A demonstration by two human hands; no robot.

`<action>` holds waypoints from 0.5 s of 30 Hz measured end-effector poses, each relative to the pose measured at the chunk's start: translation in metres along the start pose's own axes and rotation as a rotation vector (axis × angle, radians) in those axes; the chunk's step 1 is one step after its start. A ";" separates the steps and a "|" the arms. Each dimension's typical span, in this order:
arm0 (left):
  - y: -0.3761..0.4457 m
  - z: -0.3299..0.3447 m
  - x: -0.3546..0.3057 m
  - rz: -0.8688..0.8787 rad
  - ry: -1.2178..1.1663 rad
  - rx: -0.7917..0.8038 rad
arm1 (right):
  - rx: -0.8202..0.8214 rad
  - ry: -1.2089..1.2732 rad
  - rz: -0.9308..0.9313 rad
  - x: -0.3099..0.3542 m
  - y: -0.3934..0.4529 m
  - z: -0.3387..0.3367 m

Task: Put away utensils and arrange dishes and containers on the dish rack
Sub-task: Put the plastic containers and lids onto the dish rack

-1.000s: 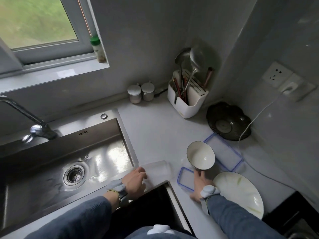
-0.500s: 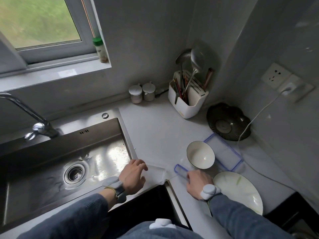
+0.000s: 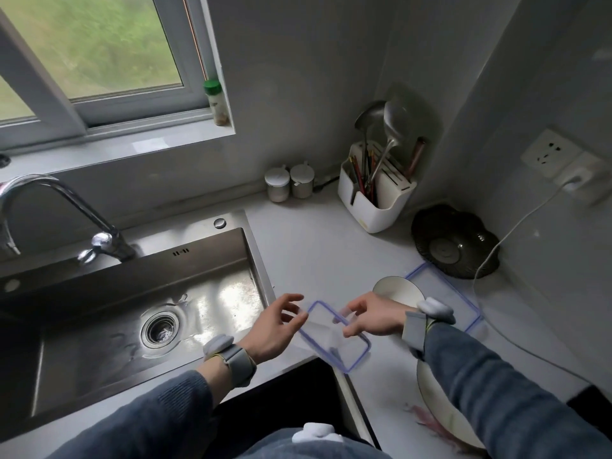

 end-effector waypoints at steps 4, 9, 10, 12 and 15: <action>-0.004 -0.010 0.015 -0.066 -0.077 -0.036 | -0.077 0.250 0.004 -0.011 0.020 0.012; -0.010 -0.016 0.036 -0.263 -0.101 -0.201 | -0.191 0.517 0.089 -0.029 0.036 0.031; -0.009 -0.014 0.042 -0.305 -0.084 -0.209 | -0.200 0.516 0.097 -0.032 0.040 0.037; -0.008 -0.008 0.055 -0.372 -0.035 -0.209 | -0.246 0.460 0.095 -0.038 0.048 0.048; -0.006 -0.005 0.067 -0.419 0.177 -0.211 | -0.363 0.337 0.062 -0.043 0.057 0.057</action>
Point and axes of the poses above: each hand's wrist, its own y-axis towards the middle knuckle, its own z-axis out of the palm, x = y × z, the point moved 4 cm from there along y, towards the middle knuckle, and after that the axes turned 13 degrees about y, right-handed, at the moved point
